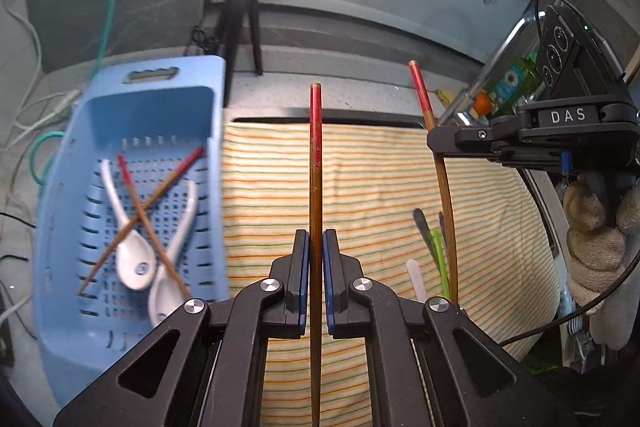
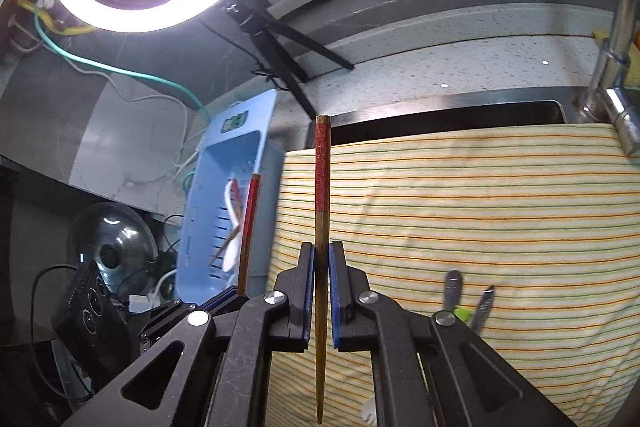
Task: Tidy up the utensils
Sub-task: 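Carry both chopsticks into the blue basket and open both grippers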
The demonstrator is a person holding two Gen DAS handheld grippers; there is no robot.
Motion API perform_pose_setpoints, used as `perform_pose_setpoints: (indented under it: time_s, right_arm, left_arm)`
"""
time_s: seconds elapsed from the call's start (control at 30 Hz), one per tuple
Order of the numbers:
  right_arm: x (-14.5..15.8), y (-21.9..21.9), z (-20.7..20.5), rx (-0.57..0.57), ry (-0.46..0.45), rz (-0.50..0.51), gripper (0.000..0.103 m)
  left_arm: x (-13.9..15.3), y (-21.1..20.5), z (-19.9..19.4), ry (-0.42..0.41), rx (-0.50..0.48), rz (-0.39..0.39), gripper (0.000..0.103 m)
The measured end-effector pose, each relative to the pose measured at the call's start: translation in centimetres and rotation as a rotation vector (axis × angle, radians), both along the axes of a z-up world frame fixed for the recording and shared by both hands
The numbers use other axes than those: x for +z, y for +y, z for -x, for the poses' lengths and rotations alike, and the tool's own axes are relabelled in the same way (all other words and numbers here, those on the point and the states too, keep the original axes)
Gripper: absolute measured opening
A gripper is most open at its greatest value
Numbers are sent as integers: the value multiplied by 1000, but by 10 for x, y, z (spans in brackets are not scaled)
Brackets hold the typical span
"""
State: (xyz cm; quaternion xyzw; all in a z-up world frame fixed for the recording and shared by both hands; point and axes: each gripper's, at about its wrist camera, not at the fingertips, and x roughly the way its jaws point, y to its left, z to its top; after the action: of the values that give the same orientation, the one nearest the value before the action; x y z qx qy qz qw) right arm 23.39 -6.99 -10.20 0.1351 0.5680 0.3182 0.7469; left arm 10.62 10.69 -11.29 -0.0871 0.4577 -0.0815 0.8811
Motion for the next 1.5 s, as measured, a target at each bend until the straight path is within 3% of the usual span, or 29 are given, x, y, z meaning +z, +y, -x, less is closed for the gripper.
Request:
perform_pose_setpoints:
  time_s: [0.33, 0.77, 1.3, 1.33, 1.4, 1.5]
  right_arm:
    - [11, 76, 9, 80, -13, -33, 6]
    - [-10, 167, -3, 133, 24, -28, 6]
    - [-41, 195, -17, 164, 24, 65, 9]
    - [-40, 195, -16, 165, 17, 71, 9]
    - [-37, 195, -16, 171, 4, 79, 10]
    - [-34, 196, -15, 184, -7, 87, 16]
  left_arm:
    - [12, 70, 8, -13, 116, -34, 5]
    - [2, 128, -19, 16, 201, -21, 5]
    - [-19, 143, -38, 71, 227, -20, 5]
    - [-19, 143, -39, 75, 232, -21, 6]
    - [-20, 145, -39, 89, 244, -21, 17]
    - [-18, 144, -37, 83, 248, -33, 17]
